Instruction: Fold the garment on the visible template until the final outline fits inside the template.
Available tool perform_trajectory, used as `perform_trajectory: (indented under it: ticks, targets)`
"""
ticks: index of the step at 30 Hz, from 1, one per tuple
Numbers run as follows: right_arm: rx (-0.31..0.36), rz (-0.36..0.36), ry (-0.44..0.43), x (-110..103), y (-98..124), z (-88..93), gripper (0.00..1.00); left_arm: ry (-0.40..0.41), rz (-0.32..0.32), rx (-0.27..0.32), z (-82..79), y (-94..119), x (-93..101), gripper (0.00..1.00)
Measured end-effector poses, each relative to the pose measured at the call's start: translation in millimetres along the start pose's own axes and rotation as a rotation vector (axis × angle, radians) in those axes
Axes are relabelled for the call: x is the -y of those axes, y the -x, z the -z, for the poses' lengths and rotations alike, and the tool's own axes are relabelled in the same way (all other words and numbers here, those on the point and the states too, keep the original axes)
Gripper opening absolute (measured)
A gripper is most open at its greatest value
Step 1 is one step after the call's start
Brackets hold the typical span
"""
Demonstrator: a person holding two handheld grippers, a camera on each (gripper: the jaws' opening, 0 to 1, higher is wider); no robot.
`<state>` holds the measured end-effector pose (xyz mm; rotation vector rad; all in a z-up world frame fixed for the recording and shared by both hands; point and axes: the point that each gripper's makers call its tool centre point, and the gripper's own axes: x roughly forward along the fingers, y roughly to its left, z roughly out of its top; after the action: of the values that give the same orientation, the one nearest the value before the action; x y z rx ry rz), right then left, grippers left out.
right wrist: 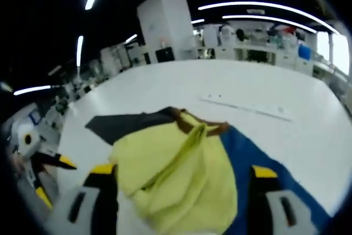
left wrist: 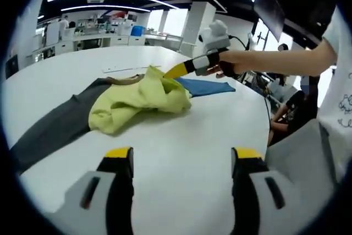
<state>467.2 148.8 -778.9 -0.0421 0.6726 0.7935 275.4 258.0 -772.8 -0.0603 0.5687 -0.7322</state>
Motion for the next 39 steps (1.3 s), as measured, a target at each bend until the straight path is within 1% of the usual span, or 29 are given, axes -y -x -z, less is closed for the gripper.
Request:
perform_trajectory:
  ticks: [6,8,10,12,14,16,17,19,22,24,25,27,28,31,34,36,37,39]
  targets:
    - [0.018,-0.003,-0.038,-3,12,10.0,0.99,-0.017,0.01,-0.005,-5.4,-5,-2.6,0.69]
    - [0.023,-0.013,-0.063,-6,16,14.3,0.99,-0.025,0.013,-0.01,-8.0,-8,-4.0,0.69]
    - [0.032,-0.02,-0.085,-10,19,17.1,0.99,-0.027,0.015,-0.001,-12.8,-11,-5.9,0.69]
    - [0.032,-0.02,-0.094,-8,21,19.6,0.99,-0.031,0.013,0.004,-17.6,-14,-7.2,0.68]
    - [0.035,-0.021,-0.101,-13,25,22.3,0.99,-0.045,0.007,0.005,-21.1,-19,-11.6,0.67]
    - [0.034,-0.028,-0.105,-17,28,24.7,0.93,-0.061,0.001,0.001,-23.1,-24,-12.3,0.66]
    - [0.034,-0.03,-0.111,-21,33,28.8,0.92,-0.065,-0.004,0.001,-24.9,-27,-14.2,0.66]
    - [0.041,-0.038,-0.122,-22,31,29.3,0.91,-0.067,-0.012,0.002,-26.8,-31,-18.1,0.65]
    - [0.033,-0.042,-0.126,-27,33,35.1,0.86,-0.094,-0.04,0.004,-30.9,-40,-28.9,0.63]
    - [0.035,-0.055,-0.136,-33,34,38.9,0.83,-0.106,-0.059,0.009,-34.7,-45,-33.1,0.61]
    - [0.039,-0.081,-0.157,-38,33,40.1,0.82,-0.107,-0.062,0.012,-36.1,-48,-34.3,0.61]
    - [0.032,-0.087,-0.153,-42,32,44.6,0.79,-0.095,-0.066,0.025,-40.2,-55,-41.0,0.6]
    - [0.032,-0.089,-0.144,-44,31,46.1,0.77,-0.094,-0.066,0.028,-41.3,-59,-36.5,0.58]
    - [0.023,-0.106,-0.166,-50,28,52.6,0.73,-0.106,-0.064,0.018,-41.7,-69,-35.9,0.53]
    - [0.022,-0.112,-0.174,-52,26,55.2,0.67,-0.121,-0.056,0.013,-43.1,-77,-35.0,0.5]
    - [0.017,-0.115,-0.185,-53,24,57.7,0.62,-0.081,-0.038,0.005,-41.8,-84,-36.3,0.48]
    - [0.016,-0.117,-0.182,-54,22,59.1,0.6,-0.045,-0.031,0.015,-42.9,-88,-37.2,0.46]
    - [0.01,-0.113,-0.185,-54,21,61.5,0.57,-0.014,-0.033,0.011,-43.4,-92,-33.7,0.44]
